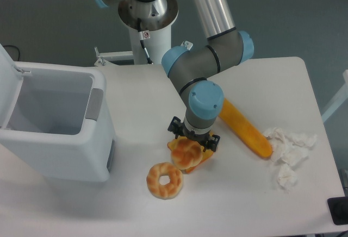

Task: Pick up the round bread
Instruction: 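Close the gripper fingers on the round bun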

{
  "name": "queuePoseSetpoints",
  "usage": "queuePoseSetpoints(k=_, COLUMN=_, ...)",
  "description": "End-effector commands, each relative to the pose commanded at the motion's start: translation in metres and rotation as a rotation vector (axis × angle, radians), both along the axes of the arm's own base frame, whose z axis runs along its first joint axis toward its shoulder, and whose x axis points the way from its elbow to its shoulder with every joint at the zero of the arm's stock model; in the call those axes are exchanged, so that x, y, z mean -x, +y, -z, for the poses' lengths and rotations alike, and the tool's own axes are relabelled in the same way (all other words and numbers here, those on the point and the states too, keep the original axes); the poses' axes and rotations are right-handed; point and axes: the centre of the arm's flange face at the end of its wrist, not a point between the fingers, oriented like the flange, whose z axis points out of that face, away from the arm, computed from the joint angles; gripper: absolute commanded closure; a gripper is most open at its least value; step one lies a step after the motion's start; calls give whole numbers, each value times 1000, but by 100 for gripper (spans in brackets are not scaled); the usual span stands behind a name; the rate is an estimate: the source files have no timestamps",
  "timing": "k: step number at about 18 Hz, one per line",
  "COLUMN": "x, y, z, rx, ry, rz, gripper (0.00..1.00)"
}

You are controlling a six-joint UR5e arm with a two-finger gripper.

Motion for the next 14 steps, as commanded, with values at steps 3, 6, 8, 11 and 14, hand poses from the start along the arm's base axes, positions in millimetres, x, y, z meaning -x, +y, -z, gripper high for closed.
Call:
queuePoseSetpoints(k=3, x=0, y=0, z=0, rx=0, ry=0, rz=-2, gripper=0)
queuePoseSetpoints(k=6, x=0, y=0, z=2, rx=3, ry=-1, rz=-1, gripper=0)
queuePoseSetpoints(k=8, x=0, y=0, z=3, rx=3, ry=-1, rz=-1, gripper=0)
queuePoseSetpoints(k=11, x=0, y=0, z=3, rx=3, ry=-1, rz=-1, gripper=0)
queuePoseSetpoints(k=14, x=1, y=0, z=2, rx=2, ry=0, rz=-3, gripper=16)
